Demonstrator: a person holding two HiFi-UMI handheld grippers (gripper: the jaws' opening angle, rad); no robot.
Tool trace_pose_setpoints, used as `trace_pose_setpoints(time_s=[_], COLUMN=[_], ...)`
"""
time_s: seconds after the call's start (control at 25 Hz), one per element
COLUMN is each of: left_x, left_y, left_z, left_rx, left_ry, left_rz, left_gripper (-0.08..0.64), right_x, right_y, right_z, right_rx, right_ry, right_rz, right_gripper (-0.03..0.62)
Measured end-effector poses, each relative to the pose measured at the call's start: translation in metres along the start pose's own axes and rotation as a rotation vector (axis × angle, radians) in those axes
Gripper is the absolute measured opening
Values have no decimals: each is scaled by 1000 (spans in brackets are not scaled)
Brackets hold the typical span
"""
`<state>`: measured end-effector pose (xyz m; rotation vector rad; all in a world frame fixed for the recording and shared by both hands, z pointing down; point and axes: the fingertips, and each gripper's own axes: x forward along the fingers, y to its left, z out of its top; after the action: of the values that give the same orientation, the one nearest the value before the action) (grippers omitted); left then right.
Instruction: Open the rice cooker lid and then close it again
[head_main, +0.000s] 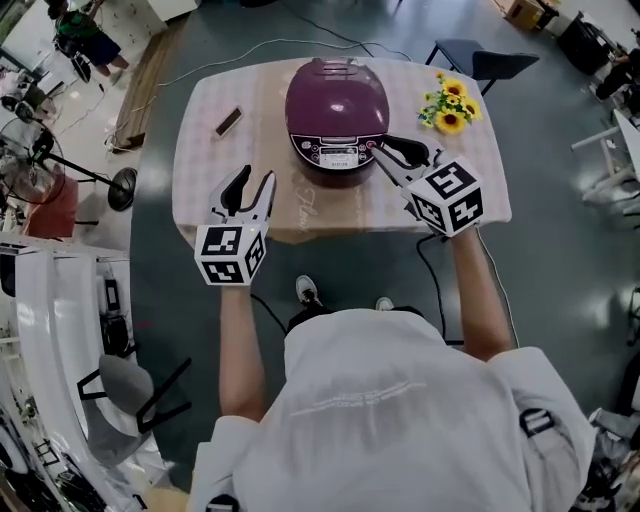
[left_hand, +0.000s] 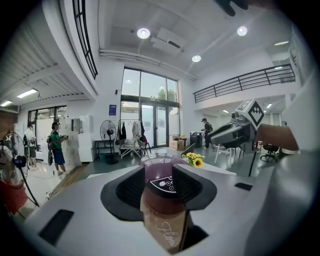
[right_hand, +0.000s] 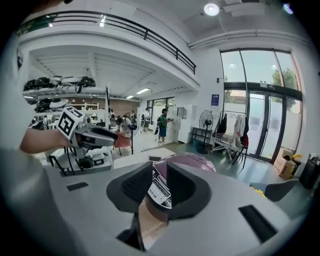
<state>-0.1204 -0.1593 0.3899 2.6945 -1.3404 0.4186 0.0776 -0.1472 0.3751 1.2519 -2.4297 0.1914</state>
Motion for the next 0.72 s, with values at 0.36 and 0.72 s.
trace_pose_setpoints(time_s=[0.36, 0.72], left_x=[18, 34], left_y=[49, 64], left_z=[-25, -53], left_rx=[-40, -51], left_ry=[21, 78], left_rz=[-85, -143], left_gripper=[186, 121], right_x=[69, 109], right_y=[11, 11], right_z=[-17, -55], right_rx=[-87, -146], right_ry=[182, 368], right_rz=[-14, -9], right_gripper=[141, 178])
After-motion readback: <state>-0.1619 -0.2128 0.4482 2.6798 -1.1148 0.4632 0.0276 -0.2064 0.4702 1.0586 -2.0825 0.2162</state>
